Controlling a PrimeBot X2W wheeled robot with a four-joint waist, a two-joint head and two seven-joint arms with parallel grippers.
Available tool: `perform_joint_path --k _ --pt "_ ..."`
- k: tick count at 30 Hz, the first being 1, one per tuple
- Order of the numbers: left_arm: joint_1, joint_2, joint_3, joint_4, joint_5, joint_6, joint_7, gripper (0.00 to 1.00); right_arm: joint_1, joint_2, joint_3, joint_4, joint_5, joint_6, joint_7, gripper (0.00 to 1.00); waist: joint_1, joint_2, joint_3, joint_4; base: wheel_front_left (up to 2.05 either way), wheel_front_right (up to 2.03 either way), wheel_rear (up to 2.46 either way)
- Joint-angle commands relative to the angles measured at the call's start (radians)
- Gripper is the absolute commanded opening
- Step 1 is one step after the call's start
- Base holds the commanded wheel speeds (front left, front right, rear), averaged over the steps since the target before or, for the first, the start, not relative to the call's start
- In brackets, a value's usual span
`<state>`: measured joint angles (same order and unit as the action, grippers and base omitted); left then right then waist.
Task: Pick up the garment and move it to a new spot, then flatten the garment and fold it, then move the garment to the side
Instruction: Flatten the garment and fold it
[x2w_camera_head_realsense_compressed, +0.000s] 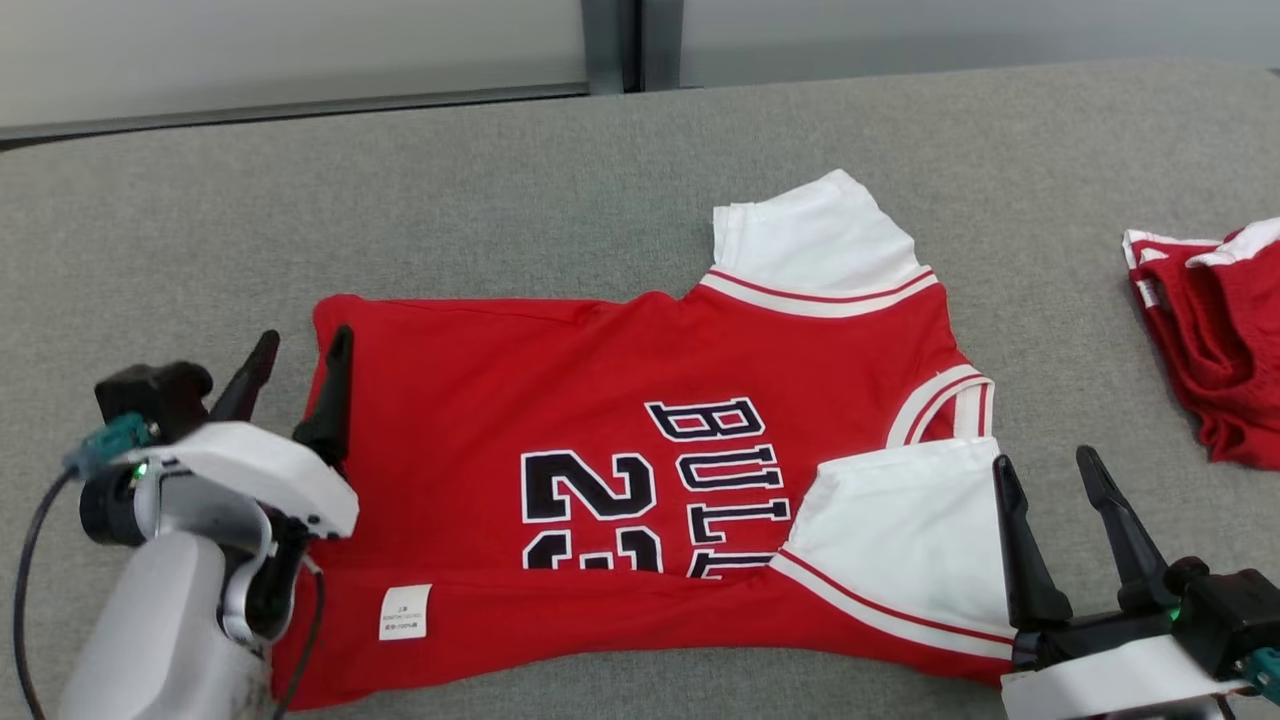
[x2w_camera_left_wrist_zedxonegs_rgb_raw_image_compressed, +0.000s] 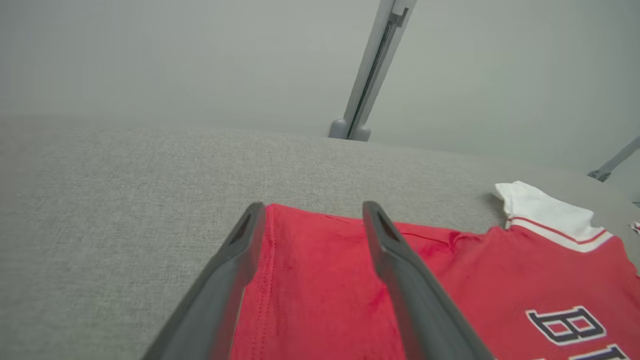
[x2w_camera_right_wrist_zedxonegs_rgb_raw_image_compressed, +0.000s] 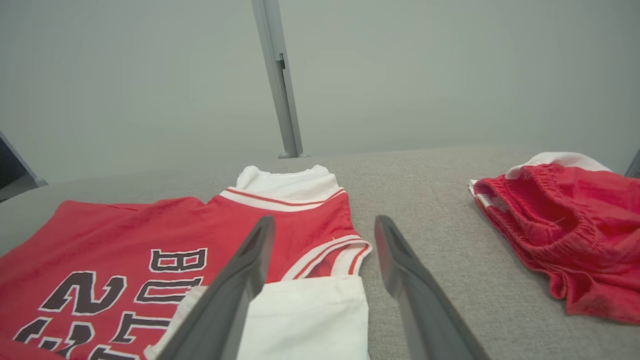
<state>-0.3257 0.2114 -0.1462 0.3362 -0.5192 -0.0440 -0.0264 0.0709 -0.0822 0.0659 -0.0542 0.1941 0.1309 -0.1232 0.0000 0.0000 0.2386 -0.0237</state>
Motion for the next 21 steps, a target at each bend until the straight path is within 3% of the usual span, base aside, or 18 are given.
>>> perform_joint_path --k 1,10,12,21 --pt "-0.068 0.014 0.004 0.079 -0.016 -0.014 0.025 1.0 -0.018 0.002 0.006 -0.004 -0.002 0.0 -0.004 1.0 0.0 0.0 0.059 -0.024 0.0 0.0 0.0" --pt "-0.322 0.055 -0.014 0.434 -0.075 -0.072 0.131 0.97 -0.076 0.016 0.017 0.037 0.015 0.0 -0.033 1.0 0.0 0.0 0.122 -0.072 0.0 0.0 0.0" --pt "-0.351 0.061 -0.027 0.485 -0.079 -0.078 0.151 0.0 -0.087 0.017 0.007 0.051 0.019 0.0 -0.037 1.0 0.0 0.0 0.129 -0.076 0.0 0.0 0.0" --pt "-0.433 0.049 -0.094 0.564 -0.081 -0.086 0.086 0.0 -0.232 -0.062 -0.105 0.107 0.066 0.0 -0.022 1.0 0.0 0.0 0.155 -0.048 0.0 0.0 0.0"
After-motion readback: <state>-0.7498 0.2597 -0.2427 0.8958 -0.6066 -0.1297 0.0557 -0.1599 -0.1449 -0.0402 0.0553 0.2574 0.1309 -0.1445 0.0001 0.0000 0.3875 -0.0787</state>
